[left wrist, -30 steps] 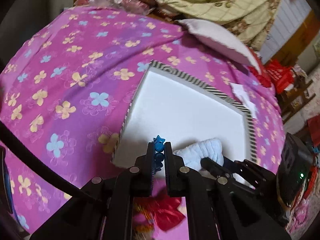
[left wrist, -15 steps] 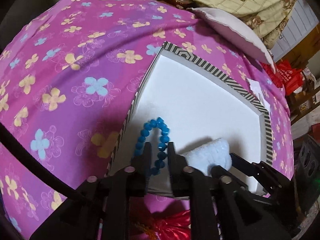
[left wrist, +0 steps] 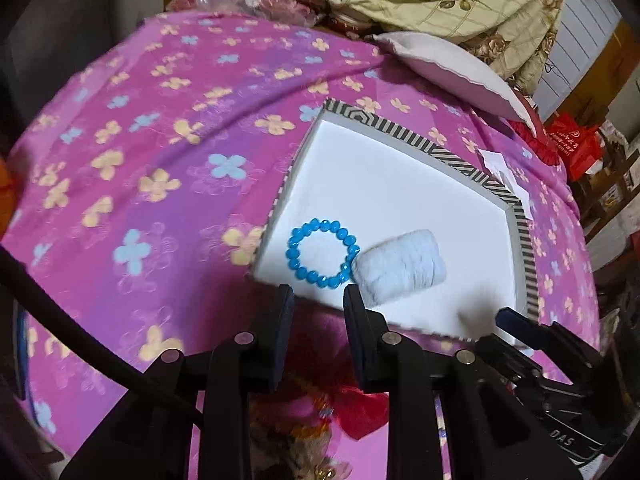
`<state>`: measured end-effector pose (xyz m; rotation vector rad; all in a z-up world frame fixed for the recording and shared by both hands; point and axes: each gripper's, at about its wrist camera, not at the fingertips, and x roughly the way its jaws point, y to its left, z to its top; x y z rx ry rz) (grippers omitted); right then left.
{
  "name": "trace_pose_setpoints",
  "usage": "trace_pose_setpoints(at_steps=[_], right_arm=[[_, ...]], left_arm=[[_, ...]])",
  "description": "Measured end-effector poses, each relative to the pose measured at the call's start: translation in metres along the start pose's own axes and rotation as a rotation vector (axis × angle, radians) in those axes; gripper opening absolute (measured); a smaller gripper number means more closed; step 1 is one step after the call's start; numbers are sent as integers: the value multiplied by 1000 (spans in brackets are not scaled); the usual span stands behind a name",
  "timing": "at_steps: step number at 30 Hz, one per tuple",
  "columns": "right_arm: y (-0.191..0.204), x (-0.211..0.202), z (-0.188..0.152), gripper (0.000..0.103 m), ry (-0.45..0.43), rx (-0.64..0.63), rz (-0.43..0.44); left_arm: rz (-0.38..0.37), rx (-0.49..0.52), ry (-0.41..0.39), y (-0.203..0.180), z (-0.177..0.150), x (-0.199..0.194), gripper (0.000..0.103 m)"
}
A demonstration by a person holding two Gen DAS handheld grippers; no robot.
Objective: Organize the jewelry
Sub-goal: 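Carry both items into the striped box and open both tools to release them, then withdraw both tools from the box back over the remaining jewelry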
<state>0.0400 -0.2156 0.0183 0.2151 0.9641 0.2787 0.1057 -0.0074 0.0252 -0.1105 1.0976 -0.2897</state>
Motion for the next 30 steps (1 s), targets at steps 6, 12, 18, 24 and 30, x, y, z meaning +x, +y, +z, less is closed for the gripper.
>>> trace_pose_setpoints(at_steps=[6, 12, 18, 24, 30], right_arm=[[13, -11, -20, 55, -2, -13, 9], [27, -22, -38, 57, -2, -29, 28], [38, -31, -53, 60, -9, -37, 46], [45, -35, -66, 63, 2, -39, 66], [46, -42, -75, 64, 2, -42, 70]], left_arm=[[97, 33, -58, -4, -24, -21, 45], [142, 46, -98, -5, -45, -38, 45], [173, 54, -117, -5, -65, -50, 45], [162, 44, -105, -2, -82, -57, 45], [134, 7, -84, 8, -96, -63, 45]])
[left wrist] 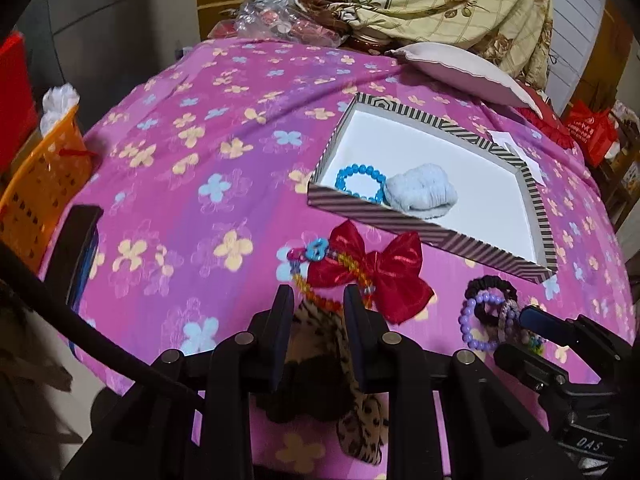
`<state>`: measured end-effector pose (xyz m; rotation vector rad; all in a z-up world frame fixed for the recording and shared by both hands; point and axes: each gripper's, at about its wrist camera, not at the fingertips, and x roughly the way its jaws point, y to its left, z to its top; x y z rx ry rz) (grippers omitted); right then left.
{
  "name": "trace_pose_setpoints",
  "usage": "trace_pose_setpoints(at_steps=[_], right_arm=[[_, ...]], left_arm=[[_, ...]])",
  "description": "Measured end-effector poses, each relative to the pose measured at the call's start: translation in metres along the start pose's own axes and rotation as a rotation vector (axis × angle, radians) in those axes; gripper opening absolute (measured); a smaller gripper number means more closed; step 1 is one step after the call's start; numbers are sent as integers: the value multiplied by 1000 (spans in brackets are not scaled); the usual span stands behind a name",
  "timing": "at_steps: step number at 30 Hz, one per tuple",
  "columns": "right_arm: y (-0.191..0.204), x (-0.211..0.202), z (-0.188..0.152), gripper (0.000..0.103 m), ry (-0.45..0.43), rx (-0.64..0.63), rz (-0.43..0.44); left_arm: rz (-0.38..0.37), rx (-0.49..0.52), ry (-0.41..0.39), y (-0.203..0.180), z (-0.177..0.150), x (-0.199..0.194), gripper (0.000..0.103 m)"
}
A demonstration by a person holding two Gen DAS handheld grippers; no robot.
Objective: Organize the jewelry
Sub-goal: 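Withdraw both tools from the box back over the remaining jewelry, then grasp the leopard-print bow clip with the left tool while the right tool grasps the silver rhinestone bracelet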
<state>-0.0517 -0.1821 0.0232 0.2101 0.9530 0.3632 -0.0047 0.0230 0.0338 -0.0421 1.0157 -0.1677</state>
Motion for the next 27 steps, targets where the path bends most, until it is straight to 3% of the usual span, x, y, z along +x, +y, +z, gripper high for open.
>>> trace_pose_setpoints(at_steps=[12, 21, 27], right_arm=[[-7, -7, -27, 65, 31, -1, -5], [-17, -10, -41, 66, 45, 16, -16], [-24, -15, -40, 66, 28, 28, -39]], left_arm=[[-108, -136, 97, 42, -25, -7, 51], [-171, -185, 171, 44, -46, 7, 55], [-189, -206, 177, 37, -46, 14, 60]])
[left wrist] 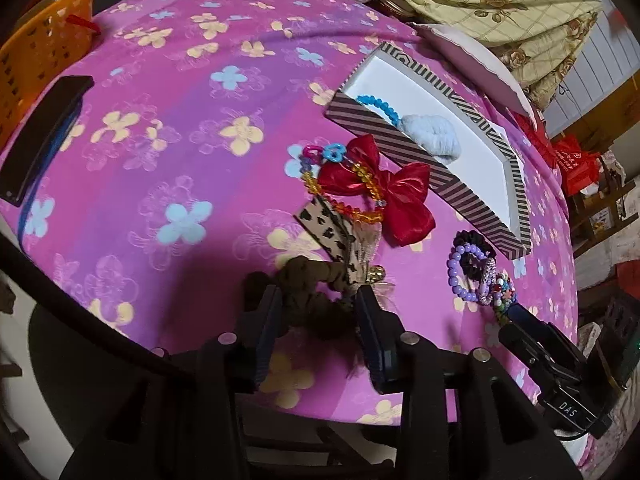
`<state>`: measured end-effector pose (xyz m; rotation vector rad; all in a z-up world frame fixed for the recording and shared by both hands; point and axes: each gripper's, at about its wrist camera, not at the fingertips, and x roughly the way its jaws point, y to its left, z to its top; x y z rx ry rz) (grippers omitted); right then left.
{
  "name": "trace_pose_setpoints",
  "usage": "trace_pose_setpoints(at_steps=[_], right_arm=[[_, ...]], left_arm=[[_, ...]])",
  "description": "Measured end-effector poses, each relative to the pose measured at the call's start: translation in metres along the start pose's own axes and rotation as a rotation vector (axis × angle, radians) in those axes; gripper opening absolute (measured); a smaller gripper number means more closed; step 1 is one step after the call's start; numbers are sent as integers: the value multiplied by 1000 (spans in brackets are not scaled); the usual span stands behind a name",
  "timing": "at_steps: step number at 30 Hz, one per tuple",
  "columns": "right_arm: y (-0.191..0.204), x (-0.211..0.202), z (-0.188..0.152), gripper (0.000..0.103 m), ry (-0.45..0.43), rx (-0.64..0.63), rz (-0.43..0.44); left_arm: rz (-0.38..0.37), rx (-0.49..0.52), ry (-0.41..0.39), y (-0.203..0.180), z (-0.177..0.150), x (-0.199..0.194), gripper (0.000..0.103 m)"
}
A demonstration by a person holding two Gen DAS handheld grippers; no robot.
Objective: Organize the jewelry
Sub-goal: 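Grasp the leopard-print bow clip with the left tool while the right tool grasps the silver rhinestone bracelet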
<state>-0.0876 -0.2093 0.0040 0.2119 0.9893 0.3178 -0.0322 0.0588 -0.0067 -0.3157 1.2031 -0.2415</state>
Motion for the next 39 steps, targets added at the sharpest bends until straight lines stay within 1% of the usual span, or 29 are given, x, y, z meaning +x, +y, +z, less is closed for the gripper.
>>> trace_pose_setpoints(at_steps=[4, 8, 11, 12, 13, 14, 15, 17, 19, 22, 24, 26, 28, 29, 30, 31, 33, 35, 39], right_arm=[[-4, -2, 0, 66, -7, -8, -27], [-13, -2, -2, 66, -10, -2, -59], [-17, -1, 0, 65, -14, -9, -67], [-16, 1, 2, 63, -14, -18, -74], [-16, 1, 4, 55, -14, -26, -78], [-14, 4, 6, 51, -13, -39, -77], [-12, 7, 8, 49, -11, -49, -74], [-9, 14, 12, 43, -2, -64, -74], [-7, 23, 15, 39, 6, -75, -75], [-9, 35, 19, 33, 24, -67, -81], [-12, 42, 21, 26, 36, -52, -60], [-14, 45, 21, 12, 30, -52, -51], [-14, 43, 20, 8, 13, -56, -52], [-14, 39, 20, 8, 5, -51, -44], [-15, 35, 19, 8, -4, -49, -33], [-15, 30, 18, 8, -14, -48, -27], [-16, 19, 17, 8, -35, -43, -15], [-18, 6, 18, 8, -63, -29, -1], [-20, -21, 22, 8, -124, -14, 18]], left_arm=[[10, 21, -10, -11, -2, 7, 61], [24, 36, 0, -16, -3, 17, 61], [46, 48, 4, -18, -5, 25, 61], [51, 50, 5, -18, -5, 26, 61], [53, 50, 4, -18, -6, 27, 61], [54, 51, 3, -18, -6, 27, 61], [58, 54, 0, -19, -6, 28, 61], [64, 60, 0, -20, -6, 29, 61], [69, 69, 1, -22, -7, 30, 61], [75, 82, 1, -23, -8, 32, 62], [73, 83, 2, -23, -7, 33, 62], [73, 81, 1, -23, -7, 34, 62], [75, 93, -1, -25, -8, 35, 62], [78, 107, -4, -26, -9, 35, 59], [77, 122, -9, -27, -10, 35, 49], [66, 129, -7, -28, -10, 35, 46], [36, 129, -4, -28, -11, 34, 33], [15, 142, -5, -29, -12, 29, 24], [-16, 167, -21, -33, -15, 13, 22]])
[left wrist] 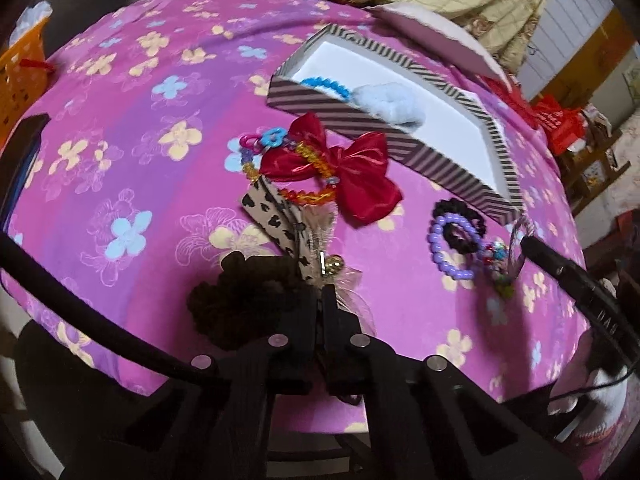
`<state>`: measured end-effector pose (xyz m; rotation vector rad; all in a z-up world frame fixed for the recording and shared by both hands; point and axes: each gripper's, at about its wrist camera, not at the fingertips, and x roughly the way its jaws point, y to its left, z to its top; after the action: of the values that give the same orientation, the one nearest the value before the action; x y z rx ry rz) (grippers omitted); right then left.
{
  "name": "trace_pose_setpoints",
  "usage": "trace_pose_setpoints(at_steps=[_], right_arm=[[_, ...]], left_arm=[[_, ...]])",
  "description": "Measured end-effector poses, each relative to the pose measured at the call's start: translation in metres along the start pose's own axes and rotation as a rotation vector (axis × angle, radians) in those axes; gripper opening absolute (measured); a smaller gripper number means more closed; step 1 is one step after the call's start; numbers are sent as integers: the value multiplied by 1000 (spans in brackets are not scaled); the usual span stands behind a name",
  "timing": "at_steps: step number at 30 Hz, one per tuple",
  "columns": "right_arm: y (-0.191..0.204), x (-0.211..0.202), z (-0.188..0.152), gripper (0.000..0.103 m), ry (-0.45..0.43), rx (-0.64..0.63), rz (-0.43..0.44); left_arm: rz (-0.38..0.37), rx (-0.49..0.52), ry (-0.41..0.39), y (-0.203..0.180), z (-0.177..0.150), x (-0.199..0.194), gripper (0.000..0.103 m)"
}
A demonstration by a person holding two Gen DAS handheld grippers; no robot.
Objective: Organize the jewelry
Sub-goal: 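Grasp the leopard-print bow clip with the left tool while the right tool grasps the silver rhinestone bracelet, then carry both items into the striped box and open both tools to release them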
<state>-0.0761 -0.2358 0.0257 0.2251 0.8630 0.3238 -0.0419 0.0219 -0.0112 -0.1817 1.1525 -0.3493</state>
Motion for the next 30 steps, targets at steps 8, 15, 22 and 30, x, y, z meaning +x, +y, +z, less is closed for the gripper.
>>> trace_pose_setpoints(at_steps=[8, 15, 22, 30], right_arm=[[3, -25, 14, 8, -66, 0, 0], [5, -19, 7, 8, -44, -1, 10], [9, -16, 6, 8, -33, -12, 17], [8, -19, 9, 8, -46, -8, 18]], left_arm=[[-22, 14, -31, -2, 6, -25, 22], [69, -55, -20, -2, 7, -2, 57], [199, 70, 54, -20, 4, 39, 57], [109, 71, 51, -9, 1, 31, 38]])
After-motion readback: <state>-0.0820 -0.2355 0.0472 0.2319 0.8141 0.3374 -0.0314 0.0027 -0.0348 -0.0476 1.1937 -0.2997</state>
